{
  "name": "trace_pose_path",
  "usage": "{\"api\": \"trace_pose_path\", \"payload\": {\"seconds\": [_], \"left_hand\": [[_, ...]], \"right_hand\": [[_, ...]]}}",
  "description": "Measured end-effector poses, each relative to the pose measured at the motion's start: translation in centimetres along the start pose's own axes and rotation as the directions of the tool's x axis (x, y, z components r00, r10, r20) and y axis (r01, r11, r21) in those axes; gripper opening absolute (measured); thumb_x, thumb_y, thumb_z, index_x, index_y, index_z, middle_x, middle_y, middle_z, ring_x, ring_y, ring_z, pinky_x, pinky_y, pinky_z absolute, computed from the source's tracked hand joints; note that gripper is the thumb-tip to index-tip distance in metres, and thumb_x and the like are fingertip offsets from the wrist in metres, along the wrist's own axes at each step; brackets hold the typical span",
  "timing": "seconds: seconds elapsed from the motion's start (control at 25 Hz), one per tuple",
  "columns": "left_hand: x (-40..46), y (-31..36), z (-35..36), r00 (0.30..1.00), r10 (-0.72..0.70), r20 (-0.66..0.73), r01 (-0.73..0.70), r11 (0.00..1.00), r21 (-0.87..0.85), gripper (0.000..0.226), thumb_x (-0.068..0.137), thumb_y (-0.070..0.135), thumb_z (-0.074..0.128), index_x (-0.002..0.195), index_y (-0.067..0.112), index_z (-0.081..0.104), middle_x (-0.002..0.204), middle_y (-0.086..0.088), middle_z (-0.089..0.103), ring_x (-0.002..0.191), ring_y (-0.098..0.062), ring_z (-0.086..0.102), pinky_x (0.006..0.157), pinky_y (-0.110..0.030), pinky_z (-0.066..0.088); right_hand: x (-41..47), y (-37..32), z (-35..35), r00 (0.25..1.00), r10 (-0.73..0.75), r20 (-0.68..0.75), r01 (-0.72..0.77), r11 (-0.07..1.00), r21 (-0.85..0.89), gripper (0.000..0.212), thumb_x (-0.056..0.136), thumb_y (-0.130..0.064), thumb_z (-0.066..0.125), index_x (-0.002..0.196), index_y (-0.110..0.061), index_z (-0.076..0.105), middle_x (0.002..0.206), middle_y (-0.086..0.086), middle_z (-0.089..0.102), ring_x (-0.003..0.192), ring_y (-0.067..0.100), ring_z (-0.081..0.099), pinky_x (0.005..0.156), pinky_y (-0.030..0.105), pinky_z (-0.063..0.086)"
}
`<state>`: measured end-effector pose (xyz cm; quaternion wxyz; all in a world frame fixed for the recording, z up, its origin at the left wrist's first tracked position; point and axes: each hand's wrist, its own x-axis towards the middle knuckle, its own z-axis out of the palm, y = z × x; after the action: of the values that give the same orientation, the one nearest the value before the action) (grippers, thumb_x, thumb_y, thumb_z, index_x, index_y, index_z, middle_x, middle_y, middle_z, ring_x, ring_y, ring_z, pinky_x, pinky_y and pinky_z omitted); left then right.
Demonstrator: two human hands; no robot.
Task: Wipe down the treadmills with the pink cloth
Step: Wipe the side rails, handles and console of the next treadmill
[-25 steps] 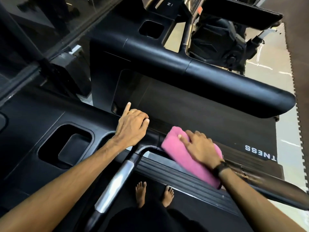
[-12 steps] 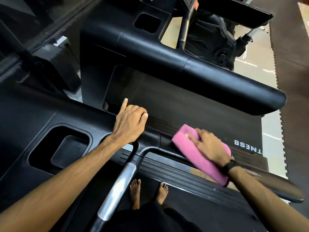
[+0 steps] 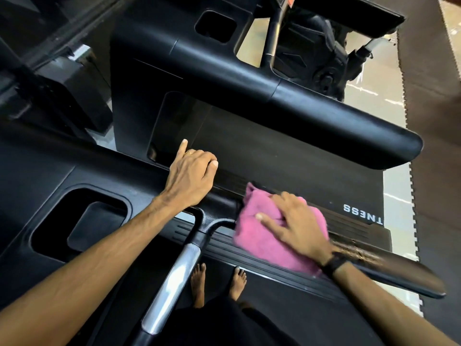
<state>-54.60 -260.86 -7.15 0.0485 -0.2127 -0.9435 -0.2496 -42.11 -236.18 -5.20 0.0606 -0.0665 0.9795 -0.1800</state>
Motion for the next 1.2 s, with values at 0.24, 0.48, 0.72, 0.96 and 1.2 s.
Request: {"api": "trace_pose_path", "payload": {"seconds": [0.24,0.48,0.72,0.96,1.2], "left_hand": [[-0.1,-0.6,-0.7,0.999,-0.038,-0.032,0.038,0.999,0.003,0.040,0.099,0.028,0.033,0.100,0.010,0.069,0.094,-0.004,0.072,0.091,-0.023,0.063,0.124,-0.038,0.009],[1.2,-0.6,-1.4,0.989,-0.128,0.073,0.137,0.981,-0.140,0.046,0.095,0.033,0.029,0.103,0.008,0.067,0.104,-0.008,0.072,0.101,-0.027,0.063,0.122,-0.037,0.013],[-0.9,-3.5,-2.2,0.997,-0.064,0.033,0.064,0.998,0.004,0.038,0.098,0.033,0.038,0.104,0.012,0.068,0.097,-0.005,0.072,0.093,-0.022,0.065,0.124,-0.041,0.014],[-0.4,-3.4,-2.8,0.991,-0.130,-0.006,0.130,0.991,-0.039,0.044,0.096,0.034,0.032,0.103,0.010,0.068,0.101,-0.008,0.071,0.097,-0.026,0.063,0.123,-0.036,0.011],[0.6,-1.9,-1.7,0.996,-0.085,0.032,0.088,0.991,-0.100,0.041,0.095,0.036,0.035,0.101,0.012,0.068,0.097,-0.005,0.071,0.095,-0.025,0.063,0.123,-0.037,0.011]], "right_hand": [[9.5,1.3,2.5,0.734,0.515,0.443,-0.570,0.822,-0.010,0.053,0.101,-0.047,0.045,0.136,-0.009,0.056,0.142,0.019,0.055,0.129,0.033,0.054,0.104,0.039,0.043],[5.6,-8.4,3.1,0.996,-0.015,-0.093,0.016,1.000,0.005,0.057,0.095,-0.068,0.038,0.119,-0.021,0.061,0.090,0.004,0.054,0.080,0.021,0.047,0.075,0.036,0.035],[5.4,1.6,0.4,0.875,0.391,0.286,-0.416,0.909,0.030,0.050,0.097,-0.056,0.047,0.125,-0.017,0.064,0.120,0.015,0.068,0.106,0.031,0.063,0.091,0.038,0.047],[12.3,-8.2,4.9,0.967,0.196,0.164,-0.204,0.978,0.038,0.057,0.098,-0.059,0.039,0.116,-0.012,0.065,0.105,0.015,0.066,0.099,0.036,0.061,0.082,0.040,0.044],[1.1,-1.6,0.4,0.999,-0.032,-0.031,0.033,0.999,0.023,0.034,0.098,-0.058,0.046,0.088,-0.026,0.053,0.083,0.000,0.053,0.076,0.020,0.047,0.073,0.037,0.037]]}}
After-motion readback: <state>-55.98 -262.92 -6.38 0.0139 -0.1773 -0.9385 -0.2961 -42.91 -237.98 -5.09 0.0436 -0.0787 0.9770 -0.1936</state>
